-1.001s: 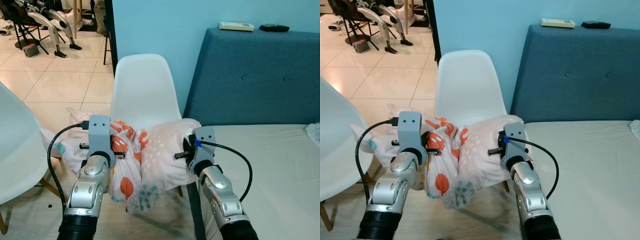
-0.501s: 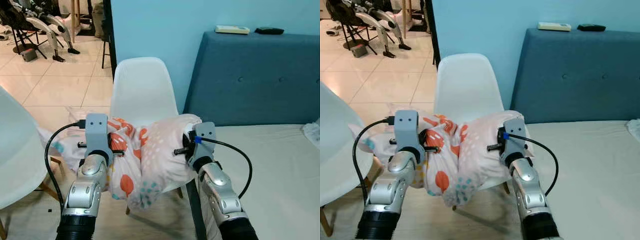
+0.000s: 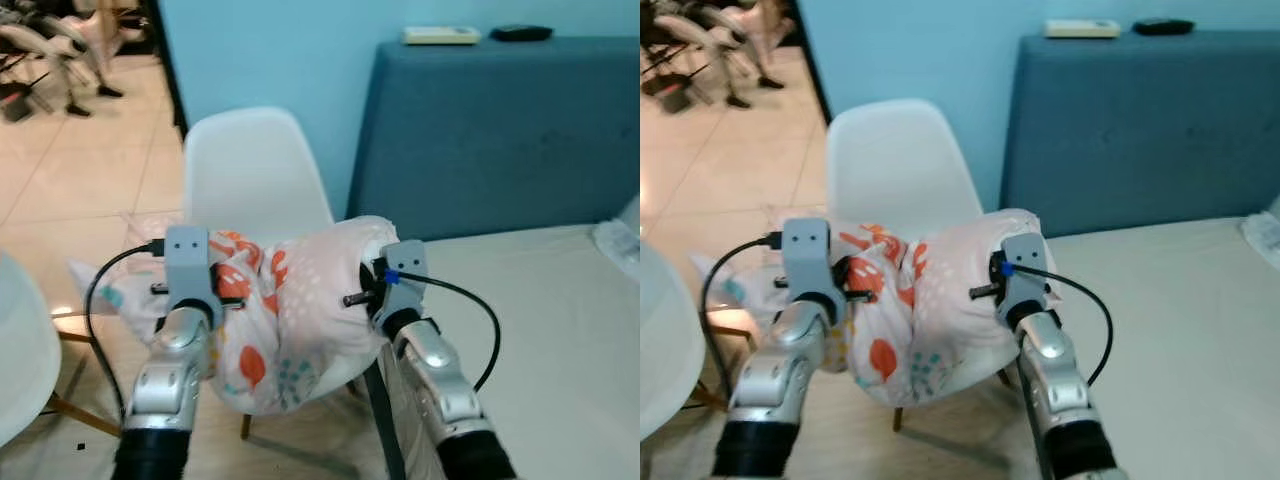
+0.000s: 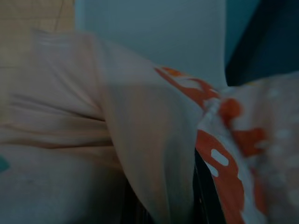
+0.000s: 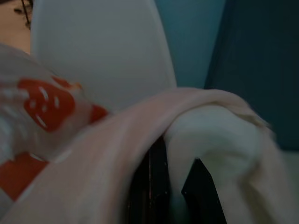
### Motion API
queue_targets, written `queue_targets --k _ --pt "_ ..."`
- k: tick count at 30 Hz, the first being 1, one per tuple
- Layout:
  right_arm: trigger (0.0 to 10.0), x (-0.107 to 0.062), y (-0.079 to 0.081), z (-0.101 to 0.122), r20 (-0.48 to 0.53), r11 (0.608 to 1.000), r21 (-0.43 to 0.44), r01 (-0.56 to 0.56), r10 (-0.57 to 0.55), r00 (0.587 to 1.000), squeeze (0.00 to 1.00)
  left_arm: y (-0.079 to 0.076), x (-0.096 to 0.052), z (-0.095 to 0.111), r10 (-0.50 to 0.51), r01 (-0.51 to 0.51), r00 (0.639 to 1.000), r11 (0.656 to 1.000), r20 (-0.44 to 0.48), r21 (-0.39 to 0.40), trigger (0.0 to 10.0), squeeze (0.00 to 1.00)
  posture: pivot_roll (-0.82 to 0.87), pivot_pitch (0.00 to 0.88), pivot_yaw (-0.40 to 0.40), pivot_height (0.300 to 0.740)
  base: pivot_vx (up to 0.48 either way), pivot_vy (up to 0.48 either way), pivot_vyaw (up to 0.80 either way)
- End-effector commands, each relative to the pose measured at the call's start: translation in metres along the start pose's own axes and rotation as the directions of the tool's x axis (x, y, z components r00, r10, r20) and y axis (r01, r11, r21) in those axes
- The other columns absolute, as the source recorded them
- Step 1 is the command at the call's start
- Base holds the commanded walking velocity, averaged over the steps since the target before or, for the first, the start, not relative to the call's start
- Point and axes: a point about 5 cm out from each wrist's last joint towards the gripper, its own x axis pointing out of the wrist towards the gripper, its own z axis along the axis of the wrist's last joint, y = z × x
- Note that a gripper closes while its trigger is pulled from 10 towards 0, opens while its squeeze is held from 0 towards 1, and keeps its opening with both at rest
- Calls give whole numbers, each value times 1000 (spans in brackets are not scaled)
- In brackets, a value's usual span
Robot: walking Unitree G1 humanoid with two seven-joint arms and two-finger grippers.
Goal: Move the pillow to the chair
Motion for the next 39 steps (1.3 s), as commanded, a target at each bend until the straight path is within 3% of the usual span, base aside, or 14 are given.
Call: queue_targets --k 1,6,8,22,31,36,39 --pt "10000 5 20 10 58 997 -21 -81 82 995 0 2 -1 14 -2 2 997 1000 72 3 10000 0 51 86 -27 730 382 0 0" --pt "10000 5 22 10 61 996 -20 -87 88 994 0 2 -1 15 -3 3 997 1000 75 2 10000 0 53 83 -27 730 388 0 675" --pt "10000 5 21 10 66 996 48 -76 72 995 0 2 -1 15 -3 2 997 1000 75 3 10000 0 54 85 -28 730 379 0 0" --pt "10000 4 22 7 56 996 20 -90 89 994 0 3 -2 15 3 -3 997 1000 76 1 10000 0 56 89 -31 730 362 0 0" --pt "10000 3 21 7 52 995 21 -93 92 994 0 3 -3 14 14 -15 997 1000 76 10 10000 0 52 94 -28 730 0 0 0" --pt "10000 3 21 7 53 996 22 -91 90 995 0 -1 -1 12 -3 -2 999 996 54 88 10000 0 52 95 -24 730 0 -192 0" --pt "10000 2 21 6 51 995 21 -93 91 995 0 1 -1 10 25 -26 999 999 46 23 10000 0 49 96 -22 730 0 -320 0"
